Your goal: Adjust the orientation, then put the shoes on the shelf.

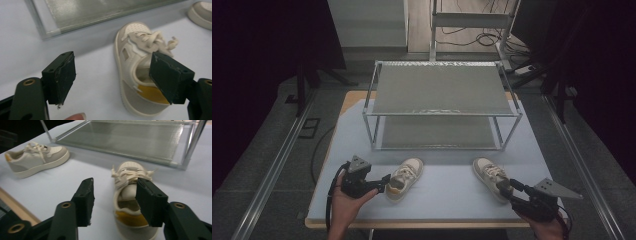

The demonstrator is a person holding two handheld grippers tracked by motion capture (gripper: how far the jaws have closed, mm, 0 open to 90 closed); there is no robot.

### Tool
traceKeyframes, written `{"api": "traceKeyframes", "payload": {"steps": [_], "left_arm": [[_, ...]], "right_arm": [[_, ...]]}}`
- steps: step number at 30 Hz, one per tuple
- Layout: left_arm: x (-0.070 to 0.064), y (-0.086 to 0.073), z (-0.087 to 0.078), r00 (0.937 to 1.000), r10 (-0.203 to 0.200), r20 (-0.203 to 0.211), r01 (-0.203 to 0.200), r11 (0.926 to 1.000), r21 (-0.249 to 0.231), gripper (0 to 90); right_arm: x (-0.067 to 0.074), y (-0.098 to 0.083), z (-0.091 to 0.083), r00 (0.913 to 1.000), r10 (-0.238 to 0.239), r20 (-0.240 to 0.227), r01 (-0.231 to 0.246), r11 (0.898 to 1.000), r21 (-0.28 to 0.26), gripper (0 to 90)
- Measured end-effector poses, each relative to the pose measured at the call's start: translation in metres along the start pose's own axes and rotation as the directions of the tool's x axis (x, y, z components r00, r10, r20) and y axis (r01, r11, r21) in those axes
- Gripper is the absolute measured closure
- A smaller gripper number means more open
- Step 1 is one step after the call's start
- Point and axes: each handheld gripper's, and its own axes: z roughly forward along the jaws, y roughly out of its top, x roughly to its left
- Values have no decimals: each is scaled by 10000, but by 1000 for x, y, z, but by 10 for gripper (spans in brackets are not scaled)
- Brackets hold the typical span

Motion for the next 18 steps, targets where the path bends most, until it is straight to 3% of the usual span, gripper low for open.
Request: {"api": "traceKeyframes", "payload": {"steps": [3,10,18], "left_arm": [[-3,4,-2,10000,96,19,-96,10000,5,210],[-11,12,0,9991,334,275,-337,9994,99,195],[-21,18,12,9976,514,467,-535,9976,439,182]], "right_arm": [[-4,6,4,9996,183,213,-186,9998,115,414],[-7,20,15,9964,-82,838,39,9987,512,315],[-10,26,30,9948,-67,1014,-43,9941,1084,267]]}}
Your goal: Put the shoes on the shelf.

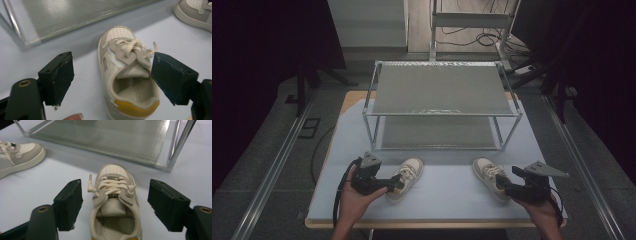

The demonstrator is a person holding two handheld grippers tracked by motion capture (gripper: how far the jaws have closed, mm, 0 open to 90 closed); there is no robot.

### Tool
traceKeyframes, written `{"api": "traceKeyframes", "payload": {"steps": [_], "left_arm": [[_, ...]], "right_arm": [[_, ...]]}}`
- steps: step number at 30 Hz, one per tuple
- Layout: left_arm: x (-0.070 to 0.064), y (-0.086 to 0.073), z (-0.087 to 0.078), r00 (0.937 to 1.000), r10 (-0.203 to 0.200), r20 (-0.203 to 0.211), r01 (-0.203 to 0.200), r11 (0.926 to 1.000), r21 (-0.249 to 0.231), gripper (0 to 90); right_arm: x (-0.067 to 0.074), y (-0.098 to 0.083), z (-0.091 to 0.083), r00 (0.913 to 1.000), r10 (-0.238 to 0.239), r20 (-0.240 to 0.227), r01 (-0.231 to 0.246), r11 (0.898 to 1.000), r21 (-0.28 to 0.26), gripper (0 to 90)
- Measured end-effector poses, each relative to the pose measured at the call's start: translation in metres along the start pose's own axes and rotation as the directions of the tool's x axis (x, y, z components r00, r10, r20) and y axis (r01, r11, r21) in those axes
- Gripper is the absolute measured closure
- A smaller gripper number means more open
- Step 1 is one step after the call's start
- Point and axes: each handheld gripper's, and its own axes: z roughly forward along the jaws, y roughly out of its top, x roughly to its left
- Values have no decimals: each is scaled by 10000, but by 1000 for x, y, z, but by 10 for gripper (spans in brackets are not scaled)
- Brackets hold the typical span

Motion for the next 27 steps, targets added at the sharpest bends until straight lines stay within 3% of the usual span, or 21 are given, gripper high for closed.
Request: {"api": "traceKeyframes", "payload": {"steps": [14,23,27], "left_arm": [[-12,8,12,10000,29,39,-31,9987,507,137],[-19,9,28,9997,205,-95,-193,9939,1088,118],[-19,9,40,9992,357,-205,-320,9871,1570,115]], "right_arm": [[4,9,16,9993,-162,333,141,9980,623,195],[4,8,22,9988,-228,442,191,9964,830,178],[3,5,29,9988,-278,397,230,9928,1172,166]]}}
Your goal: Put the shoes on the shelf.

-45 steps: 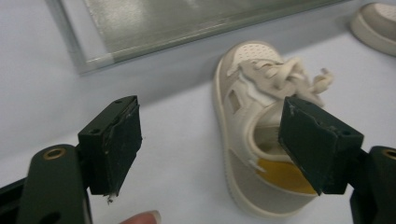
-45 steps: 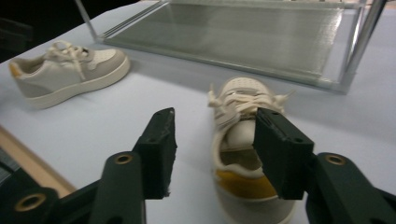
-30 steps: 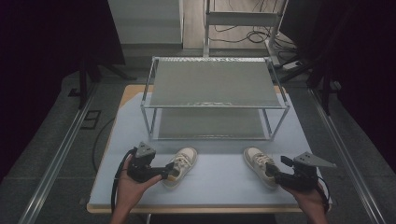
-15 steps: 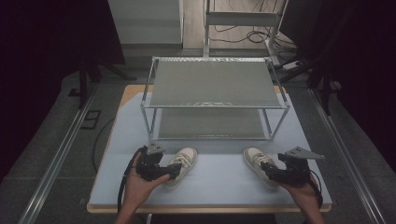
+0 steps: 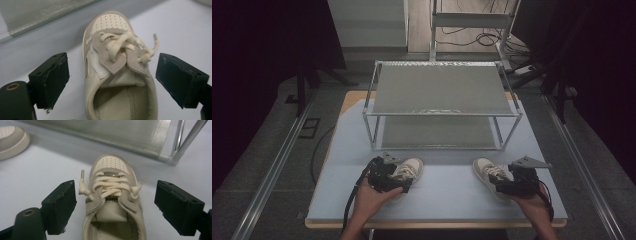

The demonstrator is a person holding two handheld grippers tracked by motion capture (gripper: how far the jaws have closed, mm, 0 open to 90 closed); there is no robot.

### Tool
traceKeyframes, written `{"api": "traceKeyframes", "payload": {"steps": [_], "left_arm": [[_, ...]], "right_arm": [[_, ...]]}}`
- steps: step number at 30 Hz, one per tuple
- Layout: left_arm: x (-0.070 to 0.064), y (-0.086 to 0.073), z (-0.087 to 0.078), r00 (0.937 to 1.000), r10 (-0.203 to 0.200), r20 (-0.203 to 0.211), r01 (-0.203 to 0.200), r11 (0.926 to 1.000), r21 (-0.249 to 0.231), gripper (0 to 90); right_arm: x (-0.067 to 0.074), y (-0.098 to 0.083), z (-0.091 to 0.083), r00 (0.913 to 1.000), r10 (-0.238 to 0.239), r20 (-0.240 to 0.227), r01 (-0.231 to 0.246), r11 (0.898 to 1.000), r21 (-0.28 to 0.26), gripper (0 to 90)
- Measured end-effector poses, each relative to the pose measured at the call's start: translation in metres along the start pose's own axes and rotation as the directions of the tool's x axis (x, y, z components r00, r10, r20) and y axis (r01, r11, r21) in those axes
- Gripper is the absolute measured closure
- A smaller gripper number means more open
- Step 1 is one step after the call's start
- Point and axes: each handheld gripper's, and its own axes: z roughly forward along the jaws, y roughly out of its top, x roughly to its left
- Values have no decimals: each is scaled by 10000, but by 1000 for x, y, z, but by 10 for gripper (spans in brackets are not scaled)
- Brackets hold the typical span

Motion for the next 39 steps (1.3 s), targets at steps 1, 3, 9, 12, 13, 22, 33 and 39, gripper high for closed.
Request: {"api": "traceKeyframes", "payload": {"steps": [1,3,9,12,13,22,33,39], "left_arm": [[0,0,2,10000,7,-40,-7,10000,58,115],[0,0,5,10000,8,-78,-6,9998,217,115],[0,0,15,9998,103,-146,-93,9977,669,114],[0,1,18,9998,66,-162,-53,9970,778,114],[0,1,20,9998,53,-198,-37,9966,824,113],[0,3,29,9997,185,-178,-159,9902,1390,126],[-1,2,34,9999,155,0,-153,9826,1849,199],[-2,1,33,9996,249,-115,-225,9843,1748,234]], "right_arm": [[0,0,2,10000,-32,18,31,10000,88,160],[1,0,5,9999,-124,64,123,9996,268,156],[4,1,17,9993,-379,36,375,9958,838,146],[4,0,22,9989,-462,85,450,9931,1086,143],[4,-1,24,9989,-452,85,439,9921,1172,143],[1,-5,36,9988,-472,105,446,9832,1767,148],[-1,-8,42,9989,-467,31,451,9789,1992,228],[-3,-8,41,9985,-551,-21,544,9784,1995,238]]}}
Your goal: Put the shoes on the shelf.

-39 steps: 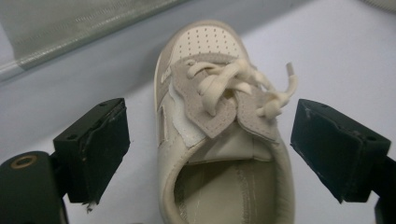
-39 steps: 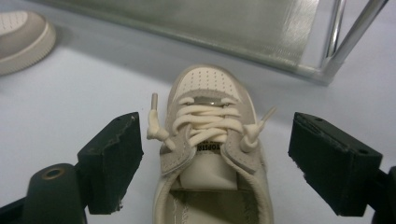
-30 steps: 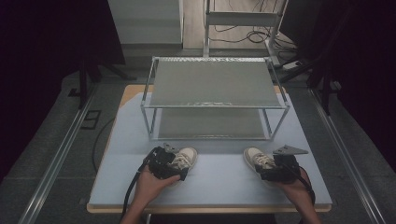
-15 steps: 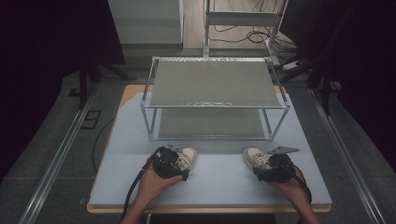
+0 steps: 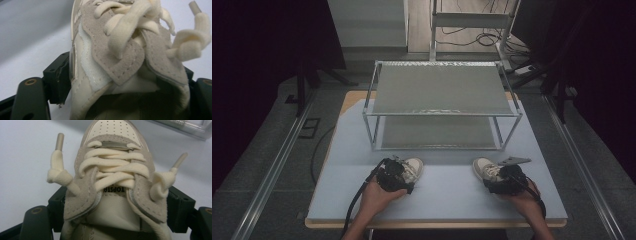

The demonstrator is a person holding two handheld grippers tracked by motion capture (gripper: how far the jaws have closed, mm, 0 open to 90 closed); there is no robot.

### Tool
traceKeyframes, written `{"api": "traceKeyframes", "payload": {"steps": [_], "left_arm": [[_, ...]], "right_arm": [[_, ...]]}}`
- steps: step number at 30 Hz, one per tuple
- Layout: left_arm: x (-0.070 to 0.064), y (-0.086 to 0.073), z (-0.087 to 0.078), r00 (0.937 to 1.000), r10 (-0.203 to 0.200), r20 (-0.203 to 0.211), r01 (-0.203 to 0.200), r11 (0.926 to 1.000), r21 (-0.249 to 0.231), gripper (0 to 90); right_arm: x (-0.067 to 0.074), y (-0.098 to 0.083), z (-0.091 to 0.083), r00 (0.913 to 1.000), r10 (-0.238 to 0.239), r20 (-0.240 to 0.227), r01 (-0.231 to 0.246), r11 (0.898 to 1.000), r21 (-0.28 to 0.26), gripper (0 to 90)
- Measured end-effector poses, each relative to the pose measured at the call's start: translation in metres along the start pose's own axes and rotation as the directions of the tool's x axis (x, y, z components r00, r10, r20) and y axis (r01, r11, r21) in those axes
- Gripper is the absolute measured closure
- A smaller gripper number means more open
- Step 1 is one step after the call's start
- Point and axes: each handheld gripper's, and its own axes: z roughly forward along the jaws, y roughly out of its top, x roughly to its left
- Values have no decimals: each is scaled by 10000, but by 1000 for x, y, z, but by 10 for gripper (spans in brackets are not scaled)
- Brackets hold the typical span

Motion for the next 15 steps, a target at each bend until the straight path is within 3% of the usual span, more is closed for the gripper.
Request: {"api": "traceKeyframes", "payload": {"steps": [4,7,15], "left_arm": [[1,-2,-1,9998,138,108,-136,9996,-240,244],[1,-4,-2,10000,-54,0,54,9980,-625,249],[4,0,-10,9999,-140,66,147,9943,-1060,250]], "right_arm": [[0,-1,-1,9999,-56,-90,56,10000,-50,245],[0,-1,-1,9997,-182,-151,181,9998,-61,249],[0,5,-8,9992,-272,-279,262,9990,-352,252]]}}
